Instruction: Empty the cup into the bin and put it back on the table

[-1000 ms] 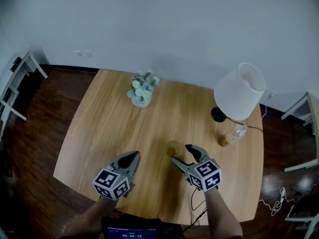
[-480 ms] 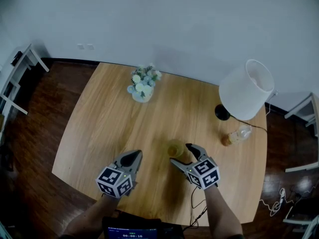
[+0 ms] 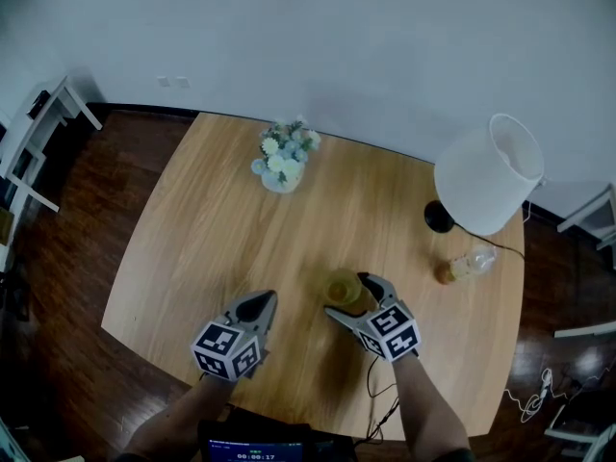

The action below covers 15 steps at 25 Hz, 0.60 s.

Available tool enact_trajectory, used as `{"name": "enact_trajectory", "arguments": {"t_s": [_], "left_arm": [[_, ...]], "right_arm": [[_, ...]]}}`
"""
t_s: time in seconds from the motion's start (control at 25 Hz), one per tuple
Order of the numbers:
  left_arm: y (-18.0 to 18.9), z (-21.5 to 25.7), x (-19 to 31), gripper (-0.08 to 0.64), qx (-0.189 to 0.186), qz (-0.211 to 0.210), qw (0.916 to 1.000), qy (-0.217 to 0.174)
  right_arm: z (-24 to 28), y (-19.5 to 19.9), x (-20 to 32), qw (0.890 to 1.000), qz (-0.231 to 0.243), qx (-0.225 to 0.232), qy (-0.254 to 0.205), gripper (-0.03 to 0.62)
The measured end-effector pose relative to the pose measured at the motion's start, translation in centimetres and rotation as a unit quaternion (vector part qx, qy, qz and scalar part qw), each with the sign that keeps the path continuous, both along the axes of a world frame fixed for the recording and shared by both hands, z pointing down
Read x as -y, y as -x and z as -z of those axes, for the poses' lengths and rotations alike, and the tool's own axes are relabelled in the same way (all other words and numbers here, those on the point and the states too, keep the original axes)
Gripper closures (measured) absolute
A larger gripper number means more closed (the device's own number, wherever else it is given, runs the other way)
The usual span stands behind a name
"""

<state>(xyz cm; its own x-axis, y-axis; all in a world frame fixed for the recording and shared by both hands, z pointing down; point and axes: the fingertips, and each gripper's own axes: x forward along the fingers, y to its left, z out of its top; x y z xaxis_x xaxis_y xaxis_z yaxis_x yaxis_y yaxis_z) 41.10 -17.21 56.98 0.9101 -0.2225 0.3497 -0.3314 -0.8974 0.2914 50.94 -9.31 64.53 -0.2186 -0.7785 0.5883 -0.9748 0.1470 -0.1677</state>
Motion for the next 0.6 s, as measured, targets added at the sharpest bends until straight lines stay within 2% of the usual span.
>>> {"name": "enact_trajectory", "arguments": {"t_s": [0.36, 0.6], "left_arm": [[0.5, -1.1, -0.2, 0.569, 0.016, 0.009, 0.9998, 0.006], [0.8, -1.4, -0.2, 0.569, 0.017, 0.013, 0.9997, 0.008]], "right_arm": [[-1.0, 0.3, 0.8, 0.999, 0.02, -0.03, -0.017, 0.155], [-1.1, 0.3, 1.3, 0.999, 0.019, -0.03, -0.028, 0.155]]}}
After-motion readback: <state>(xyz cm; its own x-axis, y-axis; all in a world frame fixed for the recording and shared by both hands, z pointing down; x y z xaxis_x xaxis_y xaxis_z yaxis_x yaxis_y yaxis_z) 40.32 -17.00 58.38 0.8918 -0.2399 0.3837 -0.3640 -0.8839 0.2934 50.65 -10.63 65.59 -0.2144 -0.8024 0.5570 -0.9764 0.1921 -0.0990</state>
